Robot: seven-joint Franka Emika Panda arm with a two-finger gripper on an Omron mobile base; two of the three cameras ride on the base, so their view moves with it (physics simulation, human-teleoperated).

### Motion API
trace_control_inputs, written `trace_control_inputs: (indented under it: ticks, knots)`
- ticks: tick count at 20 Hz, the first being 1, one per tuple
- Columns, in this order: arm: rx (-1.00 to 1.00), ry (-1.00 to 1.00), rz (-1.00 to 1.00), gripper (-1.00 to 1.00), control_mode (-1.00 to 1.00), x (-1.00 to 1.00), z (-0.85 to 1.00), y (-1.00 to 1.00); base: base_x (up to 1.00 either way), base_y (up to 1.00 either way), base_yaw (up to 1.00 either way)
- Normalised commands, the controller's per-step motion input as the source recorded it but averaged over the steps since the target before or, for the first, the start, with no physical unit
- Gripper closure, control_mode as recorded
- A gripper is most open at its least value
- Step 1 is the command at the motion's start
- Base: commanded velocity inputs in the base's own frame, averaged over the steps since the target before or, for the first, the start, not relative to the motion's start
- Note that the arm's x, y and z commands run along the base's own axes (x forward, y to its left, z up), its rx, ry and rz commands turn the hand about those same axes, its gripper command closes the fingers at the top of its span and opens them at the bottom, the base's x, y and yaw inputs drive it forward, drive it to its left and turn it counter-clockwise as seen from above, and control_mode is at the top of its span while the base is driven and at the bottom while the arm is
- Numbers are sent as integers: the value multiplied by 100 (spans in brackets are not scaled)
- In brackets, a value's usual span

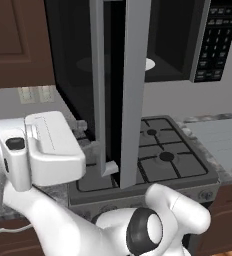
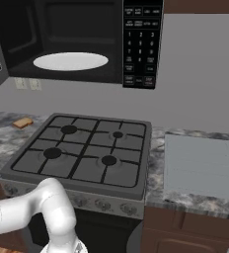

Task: Place the sponge inside the microwave to prepare for sanitizing.

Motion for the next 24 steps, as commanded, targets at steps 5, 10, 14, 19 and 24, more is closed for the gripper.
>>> trace_control_inputs:
  ticks: [5, 10, 14, 19, 24]
  knots:
    - [1, 9, 2, -100, -100, -21, -29, 5, 0, 0, 0]
    - [3, 8, 5, -100, -100, -32, -4, 15, 0, 0, 0]
    - [10, 11, 1, -100, -100, -83, 0, -1, 0, 0, 0]
    - [14, 3, 7, -100, -100, -97, -3, -30, 0, 0, 0]
    - [26, 1, 30, -100, -100, -85, 4, -42, 0, 0, 0]
